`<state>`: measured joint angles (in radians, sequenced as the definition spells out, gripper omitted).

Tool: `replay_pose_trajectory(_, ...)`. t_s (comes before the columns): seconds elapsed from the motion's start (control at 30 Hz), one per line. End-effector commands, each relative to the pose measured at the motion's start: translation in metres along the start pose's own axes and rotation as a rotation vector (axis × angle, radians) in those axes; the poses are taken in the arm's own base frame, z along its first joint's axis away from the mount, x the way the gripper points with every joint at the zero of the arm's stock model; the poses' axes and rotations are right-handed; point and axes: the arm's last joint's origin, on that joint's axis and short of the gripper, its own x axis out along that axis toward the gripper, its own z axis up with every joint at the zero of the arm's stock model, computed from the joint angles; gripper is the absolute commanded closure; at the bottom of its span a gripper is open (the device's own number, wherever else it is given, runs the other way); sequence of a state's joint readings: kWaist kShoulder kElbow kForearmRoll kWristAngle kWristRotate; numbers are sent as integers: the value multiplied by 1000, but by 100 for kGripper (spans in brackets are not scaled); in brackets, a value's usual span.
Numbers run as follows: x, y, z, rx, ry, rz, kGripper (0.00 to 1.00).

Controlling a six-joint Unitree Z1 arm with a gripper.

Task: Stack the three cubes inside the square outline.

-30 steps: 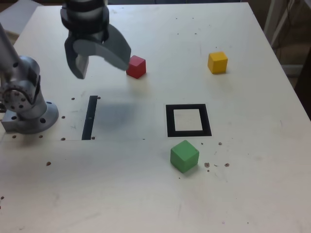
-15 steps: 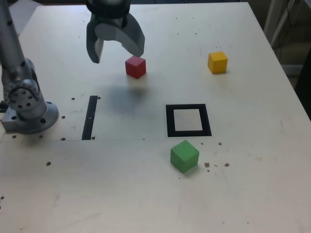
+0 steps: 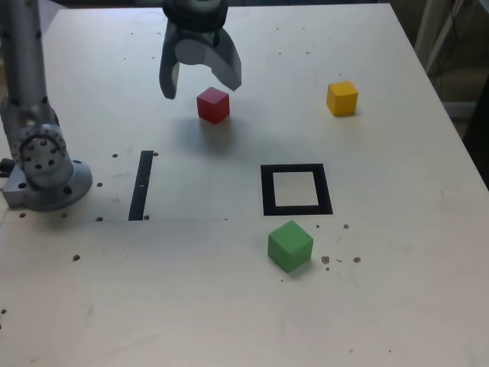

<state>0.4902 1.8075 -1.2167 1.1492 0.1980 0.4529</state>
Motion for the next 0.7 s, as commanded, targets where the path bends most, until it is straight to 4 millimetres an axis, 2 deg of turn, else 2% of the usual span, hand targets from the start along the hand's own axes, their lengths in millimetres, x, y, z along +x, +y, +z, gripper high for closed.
replay_pose_trajectory(0.0, 8, 4, 6, 0, -1, -7, 1)
replay_pose_trajectory(0.47, 42, 6, 16, -10, 18, -29, 3)
replay_pose_trajectory(0.67, 50, 7, 20, -18, 13, -28, 4)
